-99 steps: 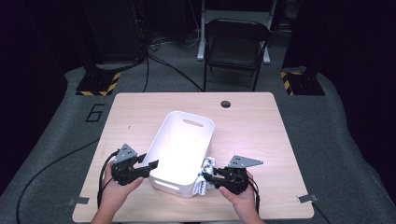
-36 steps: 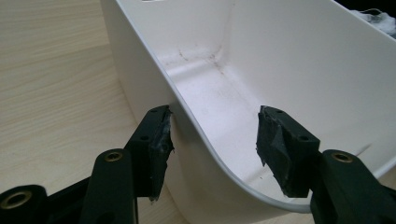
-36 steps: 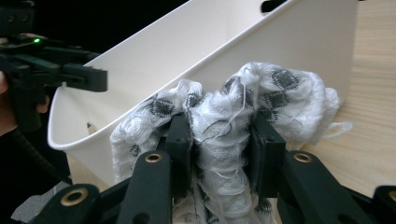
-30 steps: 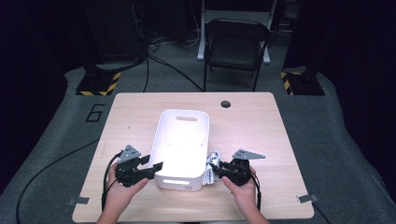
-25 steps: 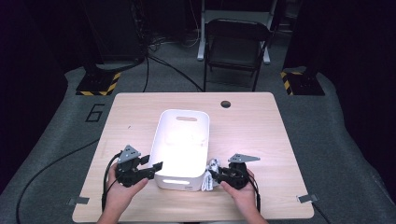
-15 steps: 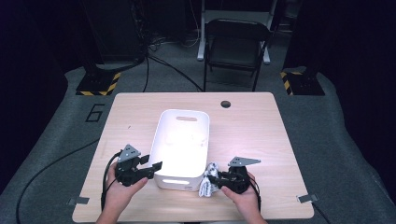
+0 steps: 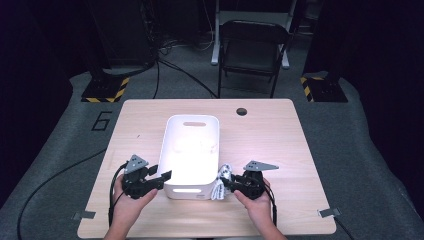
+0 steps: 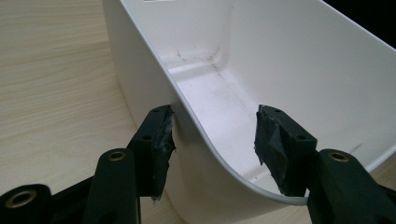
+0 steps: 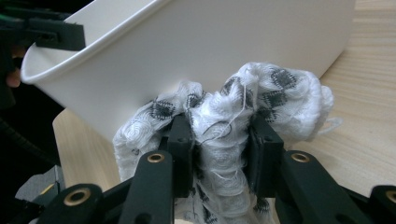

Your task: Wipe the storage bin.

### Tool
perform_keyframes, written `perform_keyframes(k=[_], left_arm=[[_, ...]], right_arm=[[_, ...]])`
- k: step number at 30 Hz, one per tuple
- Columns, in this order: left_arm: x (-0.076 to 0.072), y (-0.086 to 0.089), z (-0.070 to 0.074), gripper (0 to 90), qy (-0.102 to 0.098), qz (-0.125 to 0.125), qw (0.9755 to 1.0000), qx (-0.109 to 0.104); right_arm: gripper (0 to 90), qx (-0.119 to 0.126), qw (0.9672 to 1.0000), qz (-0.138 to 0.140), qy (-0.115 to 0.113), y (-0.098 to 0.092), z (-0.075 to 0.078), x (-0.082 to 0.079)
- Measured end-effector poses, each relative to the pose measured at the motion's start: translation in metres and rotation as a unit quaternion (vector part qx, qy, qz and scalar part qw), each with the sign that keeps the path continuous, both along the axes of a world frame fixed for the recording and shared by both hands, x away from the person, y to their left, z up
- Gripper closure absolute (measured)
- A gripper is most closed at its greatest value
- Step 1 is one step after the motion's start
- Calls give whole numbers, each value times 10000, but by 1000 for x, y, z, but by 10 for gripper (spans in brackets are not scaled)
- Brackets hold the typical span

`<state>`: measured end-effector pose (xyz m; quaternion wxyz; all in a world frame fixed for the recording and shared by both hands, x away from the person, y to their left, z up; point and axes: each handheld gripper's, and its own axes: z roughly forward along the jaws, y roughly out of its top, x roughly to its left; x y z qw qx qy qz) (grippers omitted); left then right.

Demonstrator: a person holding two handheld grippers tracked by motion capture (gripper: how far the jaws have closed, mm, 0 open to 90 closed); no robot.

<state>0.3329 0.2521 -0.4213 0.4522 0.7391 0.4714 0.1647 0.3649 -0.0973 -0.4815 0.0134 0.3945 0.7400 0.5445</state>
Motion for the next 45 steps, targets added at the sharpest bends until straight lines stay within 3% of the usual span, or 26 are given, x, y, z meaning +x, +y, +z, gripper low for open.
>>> perform_keyframes(k=[5,7,10,13,19,23,25,28,32,35,37,45], left_arm=[[-1,1,-1,446,14,32,10000,-83],[-1,1,-1,444,24,15,10000,-71],[-2,1,-1,442,19,1,10000,-75],[-2,1,-1,442,7,7,10000,-78],[-2,1,-1,442,18,-42,10000,-50],[-2,1,-1,440,22,-21,10000,-56],[-2,1,-1,439,16,-1,10000,-68],[-2,0,-1,435,3,-1,10000,-20],[-1,-1,0,430,8,7,10000,18],[-1,-2,0,428,0,6,10000,0],[-1,-3,-1,428,-32,33,10000,-9],[-2,-5,0,434,-13,-74,10000,41]], right_arm=[[661,-45,10000,-10,21,-1,-5,1],[660,-136,9999,24,34,0,-7,-1],[659,-473,9986,149,205,3,-16,-8],[660,-582,9977,193,305,5,-18,-10],[661,-629,9974,206,286,6,-22,-9],[664,-715,9964,242,390,6,-24,-10],[667,-784,9962,242,287,8,-22,-12],[670,-954,9948,348,-89,9,-14,-17],[669,-514,9969,447,-395,6,2,-25],[664,-180,9960,573,-666,5,14,-33],[661,-197,9943,576,-872,7,19,-37],[644,-109,9936,438,-1031,5,25,-38]])
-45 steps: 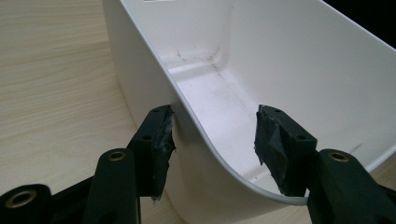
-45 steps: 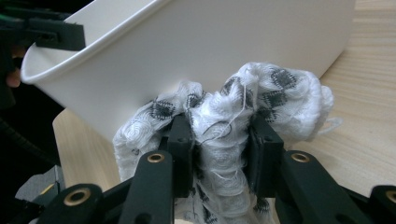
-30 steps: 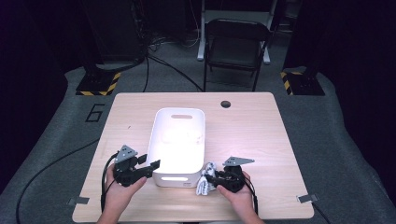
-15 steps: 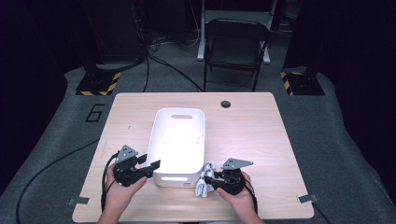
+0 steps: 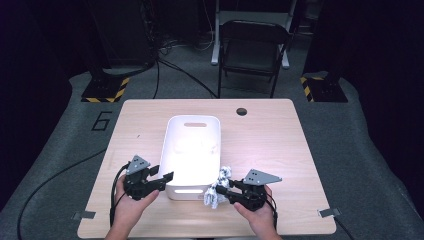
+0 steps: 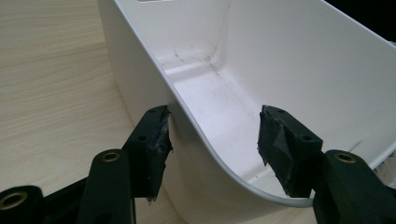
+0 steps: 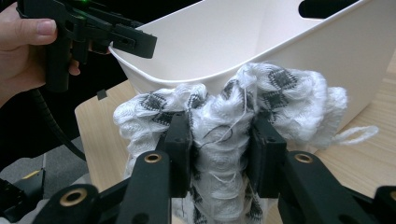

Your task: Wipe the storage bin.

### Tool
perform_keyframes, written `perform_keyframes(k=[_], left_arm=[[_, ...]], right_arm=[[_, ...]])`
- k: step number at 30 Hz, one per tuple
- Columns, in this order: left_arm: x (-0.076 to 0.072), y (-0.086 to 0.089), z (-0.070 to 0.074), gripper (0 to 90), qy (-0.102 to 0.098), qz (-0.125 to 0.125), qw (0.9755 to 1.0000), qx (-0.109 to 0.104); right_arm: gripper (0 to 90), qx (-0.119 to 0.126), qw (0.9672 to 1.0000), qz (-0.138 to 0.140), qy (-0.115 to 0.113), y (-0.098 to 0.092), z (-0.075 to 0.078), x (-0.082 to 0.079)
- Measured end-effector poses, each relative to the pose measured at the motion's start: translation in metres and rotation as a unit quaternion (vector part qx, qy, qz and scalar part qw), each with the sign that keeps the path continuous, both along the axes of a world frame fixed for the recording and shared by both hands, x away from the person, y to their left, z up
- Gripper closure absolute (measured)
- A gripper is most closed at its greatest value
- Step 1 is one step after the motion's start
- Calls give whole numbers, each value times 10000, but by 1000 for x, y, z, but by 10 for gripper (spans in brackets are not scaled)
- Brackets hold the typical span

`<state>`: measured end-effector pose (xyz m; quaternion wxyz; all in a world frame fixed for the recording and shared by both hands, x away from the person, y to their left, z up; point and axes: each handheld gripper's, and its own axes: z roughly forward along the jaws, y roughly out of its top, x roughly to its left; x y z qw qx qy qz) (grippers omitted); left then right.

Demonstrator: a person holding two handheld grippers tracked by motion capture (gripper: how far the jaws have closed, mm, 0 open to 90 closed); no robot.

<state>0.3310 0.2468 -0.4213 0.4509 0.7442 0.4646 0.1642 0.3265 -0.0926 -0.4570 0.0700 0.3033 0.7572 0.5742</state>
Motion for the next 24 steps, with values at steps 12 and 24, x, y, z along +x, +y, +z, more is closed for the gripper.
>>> perform_keyframes(k=[12,24], left_arm=[[1,0,-1,457,-21,68,9999,-71],[4,-2,-1,463,10,90,9999,-91]], right_arm=[[560,-419,9984,-42,365,8,-22,7],[491,-960,9900,-19,1030,16,-50,20]])
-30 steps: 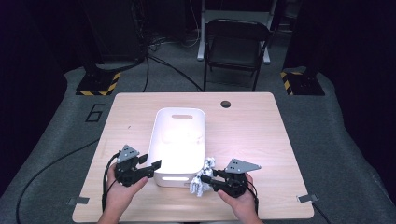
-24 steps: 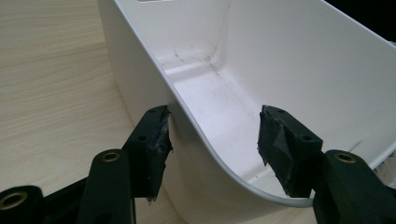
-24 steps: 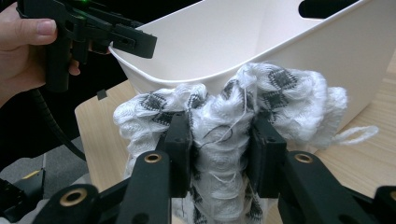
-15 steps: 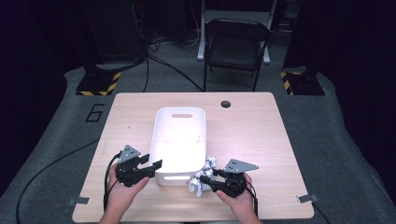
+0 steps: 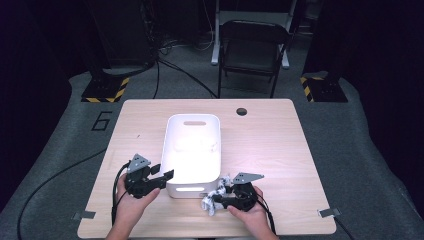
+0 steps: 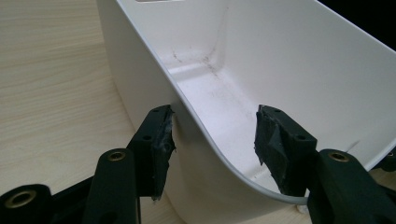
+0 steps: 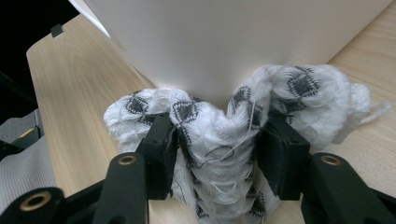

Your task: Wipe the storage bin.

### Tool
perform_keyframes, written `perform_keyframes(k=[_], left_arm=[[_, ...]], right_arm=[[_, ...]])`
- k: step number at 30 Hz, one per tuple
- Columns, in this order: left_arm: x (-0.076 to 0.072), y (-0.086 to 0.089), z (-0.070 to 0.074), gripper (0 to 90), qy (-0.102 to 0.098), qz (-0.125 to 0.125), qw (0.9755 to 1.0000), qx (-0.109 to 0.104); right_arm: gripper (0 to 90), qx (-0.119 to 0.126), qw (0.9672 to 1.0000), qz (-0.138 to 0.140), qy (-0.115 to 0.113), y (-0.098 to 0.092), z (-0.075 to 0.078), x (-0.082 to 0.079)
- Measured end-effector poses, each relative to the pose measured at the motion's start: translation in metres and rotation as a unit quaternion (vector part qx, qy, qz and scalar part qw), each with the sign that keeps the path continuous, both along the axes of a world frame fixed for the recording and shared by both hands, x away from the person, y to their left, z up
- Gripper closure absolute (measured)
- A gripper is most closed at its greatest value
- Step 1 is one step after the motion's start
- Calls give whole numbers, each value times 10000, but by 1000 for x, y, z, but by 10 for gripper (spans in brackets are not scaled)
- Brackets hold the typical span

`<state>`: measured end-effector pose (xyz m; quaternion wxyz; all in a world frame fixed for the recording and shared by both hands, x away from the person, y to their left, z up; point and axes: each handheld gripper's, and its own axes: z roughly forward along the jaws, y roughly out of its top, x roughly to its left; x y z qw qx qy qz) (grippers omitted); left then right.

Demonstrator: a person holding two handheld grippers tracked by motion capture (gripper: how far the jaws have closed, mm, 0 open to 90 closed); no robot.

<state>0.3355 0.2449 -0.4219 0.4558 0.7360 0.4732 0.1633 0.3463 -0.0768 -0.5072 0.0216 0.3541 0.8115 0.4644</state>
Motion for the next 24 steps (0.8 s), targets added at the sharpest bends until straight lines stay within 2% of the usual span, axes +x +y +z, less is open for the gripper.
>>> perform_keyframes(k=[4,7,10,12,18,22,24], left_arm=[[1,-1,0,463,-5,-1,10000,10],[1,-2,0,465,-6,-42,10000,30],[2,-6,0,465,-53,-6,10000,-1],[2,-6,0,465,-25,-61,10000,21],[3,-8,1,464,-22,-86,9999,60],[2,-11,1,463,-47,-96,9999,82],[2,-13,1,462,-38,-108,9999,94]], right_arm=[[428,-17,10000,-93,-5,3,-3,0],[432,-111,9998,-139,-128,4,-2,-2],[431,-272,9989,-124,-364,3,2,-3],[430,-215,9988,-201,-392,2,7,-6],[426,315,9968,-334,-648,-6,27,-11],[426,753,9925,-487,-835,-12,45,-16],[425,877,9907,-578,-867,-14,52,-20]])
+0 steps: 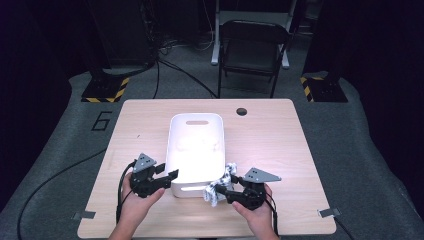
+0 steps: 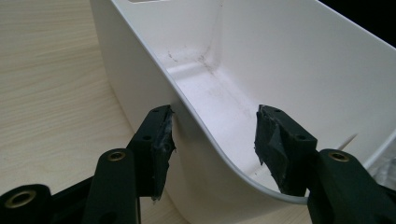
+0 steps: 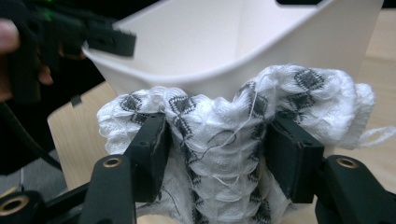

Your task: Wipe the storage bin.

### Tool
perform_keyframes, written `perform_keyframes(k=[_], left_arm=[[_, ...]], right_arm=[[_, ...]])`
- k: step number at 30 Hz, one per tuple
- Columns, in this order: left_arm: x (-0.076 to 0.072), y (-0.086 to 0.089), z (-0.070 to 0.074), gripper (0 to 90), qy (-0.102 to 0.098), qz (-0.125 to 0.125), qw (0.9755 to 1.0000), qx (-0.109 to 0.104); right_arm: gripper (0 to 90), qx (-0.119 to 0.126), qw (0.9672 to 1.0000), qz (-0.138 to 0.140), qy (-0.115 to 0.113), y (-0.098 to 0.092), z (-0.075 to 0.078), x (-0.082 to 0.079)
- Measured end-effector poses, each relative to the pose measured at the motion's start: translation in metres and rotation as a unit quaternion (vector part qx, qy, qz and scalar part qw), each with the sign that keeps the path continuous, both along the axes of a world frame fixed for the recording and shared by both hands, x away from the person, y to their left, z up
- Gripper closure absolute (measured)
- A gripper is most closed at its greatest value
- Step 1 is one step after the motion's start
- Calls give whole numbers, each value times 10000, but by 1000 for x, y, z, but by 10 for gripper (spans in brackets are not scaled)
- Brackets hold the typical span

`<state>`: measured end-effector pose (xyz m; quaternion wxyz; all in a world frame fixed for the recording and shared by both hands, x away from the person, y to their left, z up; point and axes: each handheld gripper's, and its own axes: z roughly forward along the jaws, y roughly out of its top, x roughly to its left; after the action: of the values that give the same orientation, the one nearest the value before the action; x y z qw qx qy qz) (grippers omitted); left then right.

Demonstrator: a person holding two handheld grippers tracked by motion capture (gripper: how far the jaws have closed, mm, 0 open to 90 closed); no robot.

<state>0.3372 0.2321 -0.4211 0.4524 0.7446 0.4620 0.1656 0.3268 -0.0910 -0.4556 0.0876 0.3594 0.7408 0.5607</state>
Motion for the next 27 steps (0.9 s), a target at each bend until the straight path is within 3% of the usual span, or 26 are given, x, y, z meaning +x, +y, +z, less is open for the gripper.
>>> perform_keyframes(k=[3,7,9,15,19,23,27], left_arm=[[0,0,-1,463,-1,-15,10000,-58],[1,-2,0,464,-48,-71,10000,-7],[2,-3,-1,464,-56,-122,9999,-18],[6,-2,-1,465,-100,-199,9997,-63],[7,-2,-1,470,-106,-209,9997,-69],[9,-1,-2,470,-110,-252,9996,-74],[11,-1,-2,470,-120,-252,9996,-108]], right_arm=[[427,-26,9998,-22,-211,-1,5,-2],[431,13,9999,-14,-145,-3,3,-2],[432,2,9997,-13,-253,-5,2,-1],[478,19,9997,36,-260,-10,1,0],[537,73,9998,120,-141,-14,-5,2],[558,-214,9996,167,-11,-14,-16,5],[560,-430,9985,191,269,-11,-28,9]])
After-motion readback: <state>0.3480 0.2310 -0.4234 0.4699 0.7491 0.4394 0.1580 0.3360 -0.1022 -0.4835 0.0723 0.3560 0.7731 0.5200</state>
